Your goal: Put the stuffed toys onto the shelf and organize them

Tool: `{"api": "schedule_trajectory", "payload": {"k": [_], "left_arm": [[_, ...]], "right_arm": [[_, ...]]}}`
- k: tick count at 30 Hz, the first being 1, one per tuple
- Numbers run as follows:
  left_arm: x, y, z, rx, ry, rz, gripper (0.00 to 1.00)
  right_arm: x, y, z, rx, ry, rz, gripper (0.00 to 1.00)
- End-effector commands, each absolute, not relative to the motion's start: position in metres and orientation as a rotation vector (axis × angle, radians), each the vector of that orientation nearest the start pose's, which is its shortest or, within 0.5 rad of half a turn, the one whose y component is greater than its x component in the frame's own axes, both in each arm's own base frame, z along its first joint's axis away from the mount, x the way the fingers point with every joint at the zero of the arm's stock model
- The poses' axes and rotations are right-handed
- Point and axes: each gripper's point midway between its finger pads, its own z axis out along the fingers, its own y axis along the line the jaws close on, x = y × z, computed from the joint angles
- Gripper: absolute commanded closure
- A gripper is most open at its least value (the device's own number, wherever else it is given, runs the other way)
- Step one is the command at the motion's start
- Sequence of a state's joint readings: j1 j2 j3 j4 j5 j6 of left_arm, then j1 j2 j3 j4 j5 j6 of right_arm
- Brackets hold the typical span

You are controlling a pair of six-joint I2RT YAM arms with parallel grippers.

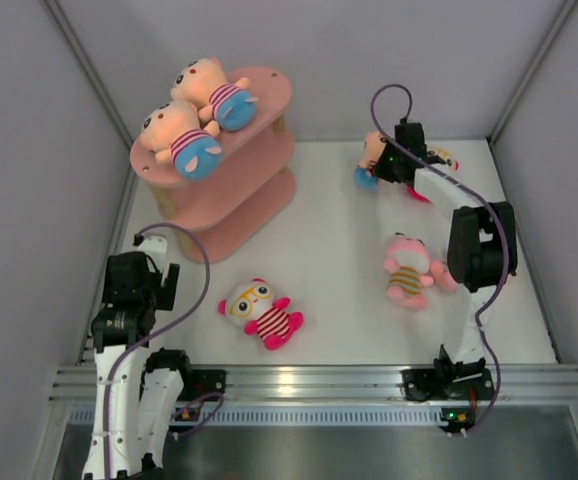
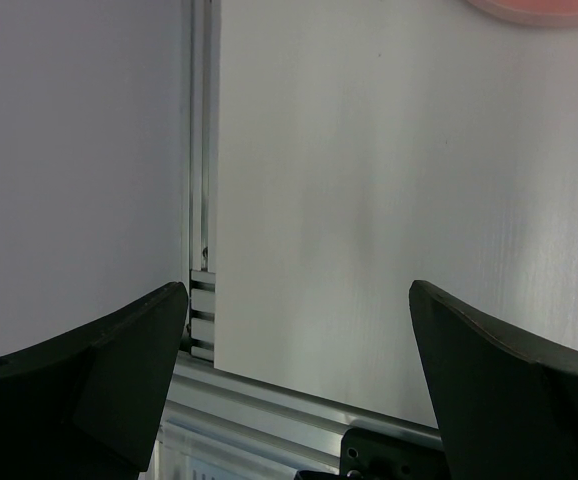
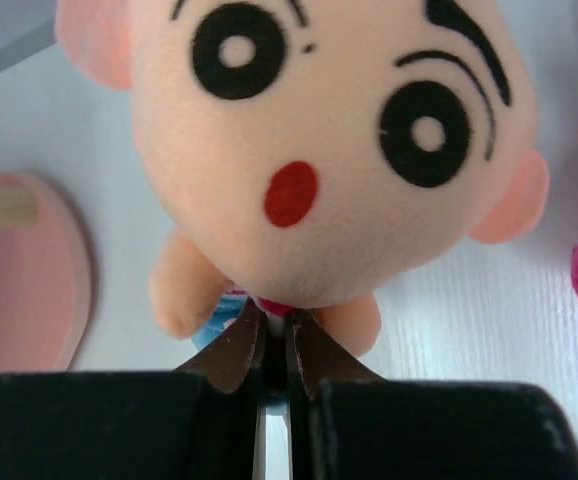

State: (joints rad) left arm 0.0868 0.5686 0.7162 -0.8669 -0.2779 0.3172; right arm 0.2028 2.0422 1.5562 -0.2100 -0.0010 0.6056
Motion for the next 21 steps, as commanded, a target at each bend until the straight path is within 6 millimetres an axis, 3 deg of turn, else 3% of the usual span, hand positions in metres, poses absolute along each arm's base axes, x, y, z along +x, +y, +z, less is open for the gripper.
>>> {"api": "schedule_trajectory", "payload": {"k": [1, 2, 3, 4, 6, 7, 11, 13, 15, 16, 17, 20, 21], "left_arm": [[0.186, 0.078, 0.173, 0.084, 2.251, 0.529, 0.01], [0.186, 0.078, 0.172, 0.088, 2.253, 0.525, 0.01], [0.186, 0.077, 0.172, 0.094, 2.256, 0.521, 0.01], [0.186, 0.077, 0.173, 0.095, 2.249, 0.523, 0.01], [0.186, 0.078, 0.173, 0.091, 2.248, 0.525, 0.01], [0.186, 0.078, 0.174, 0.09, 2.245, 0.525, 0.01], [0.185, 0.077, 0.175, 0.086, 2.237, 0.525, 0.01], [0.185, 0.077, 0.175, 0.089, 2.237, 0.522, 0.01], [0.185, 0.077, 0.176, 0.091, 2.234, 0.521, 0.01], [0.185, 0.077, 0.175, 0.09, 2.235, 0.521, 0.01], [0.185, 0.077, 0.175, 0.086, 2.233, 0.523, 0.01], [0.184, 0.077, 0.177, 0.083, 2.224, 0.525, 0.01], [0.184, 0.077, 0.178, 0.083, 2.221, 0.525, 0.01]], "right_arm": [[0.546, 0.157, 0.264, 0.085, 1.974, 0.52, 1.0], [0.542, 0.166, 0.281, -0.035, 1.962, 0.535, 1.0], [0.536, 0.171, 0.272, -0.089, 2.038, 0.533, 1.0], [0.54, 0.177, 0.322, -0.153, 1.947, 0.541, 1.0], [0.541, 0.192, 0.336, -0.274, 1.933, 0.519, 1.0], [0.537, 0.196, 0.371, -0.315, 1.865, 0.506, 1.0], [0.531, 0.22, 0.431, -0.335, 1.684, 0.53, 1.0], [0.529, 0.234, 0.451, -0.316, 1.611, 0.526, 1.0], [0.524, 0.255, 0.457, -0.342, 1.579, 0.541, 1.0], [0.521, 0.263, 0.471, -0.352, 1.539, 0.532, 1.0], [0.527, 0.269, 0.465, -0.344, 1.541, 0.505, 1.0], [0.515, 0.316, 0.463, -0.413, 1.498, 0.532, 1.0], [0.513, 0.323, 0.463, -0.416, 1.491, 0.544, 1.0]]}}
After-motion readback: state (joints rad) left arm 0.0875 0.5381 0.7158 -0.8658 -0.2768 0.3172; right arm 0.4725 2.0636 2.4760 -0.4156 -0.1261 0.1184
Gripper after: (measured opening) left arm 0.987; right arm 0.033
